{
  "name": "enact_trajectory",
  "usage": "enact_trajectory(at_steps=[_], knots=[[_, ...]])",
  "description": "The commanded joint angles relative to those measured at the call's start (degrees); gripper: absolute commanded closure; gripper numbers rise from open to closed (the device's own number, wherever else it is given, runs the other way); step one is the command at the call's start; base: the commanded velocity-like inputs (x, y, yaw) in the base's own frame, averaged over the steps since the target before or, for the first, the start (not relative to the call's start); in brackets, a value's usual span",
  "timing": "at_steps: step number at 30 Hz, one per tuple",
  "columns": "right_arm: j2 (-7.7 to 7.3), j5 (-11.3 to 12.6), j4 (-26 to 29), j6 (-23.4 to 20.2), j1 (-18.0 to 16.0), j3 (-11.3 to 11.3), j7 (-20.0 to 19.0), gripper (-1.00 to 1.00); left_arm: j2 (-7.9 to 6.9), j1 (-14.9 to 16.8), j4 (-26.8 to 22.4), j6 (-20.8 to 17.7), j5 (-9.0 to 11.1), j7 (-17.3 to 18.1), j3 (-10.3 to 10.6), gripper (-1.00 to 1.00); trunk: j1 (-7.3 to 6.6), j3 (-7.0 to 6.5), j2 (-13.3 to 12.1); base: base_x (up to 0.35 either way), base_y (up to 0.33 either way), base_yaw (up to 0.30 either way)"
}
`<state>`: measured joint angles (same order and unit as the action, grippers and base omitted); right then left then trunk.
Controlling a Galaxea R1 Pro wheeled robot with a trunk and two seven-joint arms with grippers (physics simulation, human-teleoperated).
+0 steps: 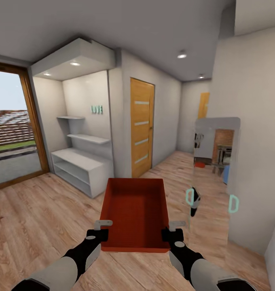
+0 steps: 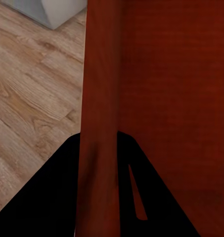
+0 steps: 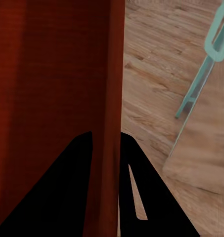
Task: Move the two storage containers from the living room to the garage. In the garage, place one container on the floor and stack the other container on top of it (either order is fine).
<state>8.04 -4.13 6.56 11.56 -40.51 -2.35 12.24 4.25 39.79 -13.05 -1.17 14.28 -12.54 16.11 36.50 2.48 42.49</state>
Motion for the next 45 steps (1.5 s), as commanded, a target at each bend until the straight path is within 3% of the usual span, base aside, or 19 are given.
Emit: enact_trajectory(at_steps=[1, 29, 45], knots=[[-0.42, 0.0, -0.1, 0.2, 0.0, -0.1, 0.7, 1.0, -0.12, 0.1, -0.2, -0.1, -0.7, -1.4, -2.8, 1.0, 0.05, 0.1, 0.1, 0.322, 0.0, 0.0], [-0.45, 0.0, -0.1, 0.2, 0.0, -0.1, 0.7, 1.0, -0.12, 0.1, -0.2, -0.1, -0.7, -1.4, -2.8, 1.0, 0.05, 0.1, 0.1, 0.322, 0.069, -0.003], [-0.34, 0.3, -0.1, 0.2, 0.0, -0.1, 2.3, 1.0, -0.12, 0.1, -0.2, -0.1, -0.7, -1.4, -2.8, 1.0, 0.05, 0.1, 0.1, 0.322, 0.109, -0.262]])
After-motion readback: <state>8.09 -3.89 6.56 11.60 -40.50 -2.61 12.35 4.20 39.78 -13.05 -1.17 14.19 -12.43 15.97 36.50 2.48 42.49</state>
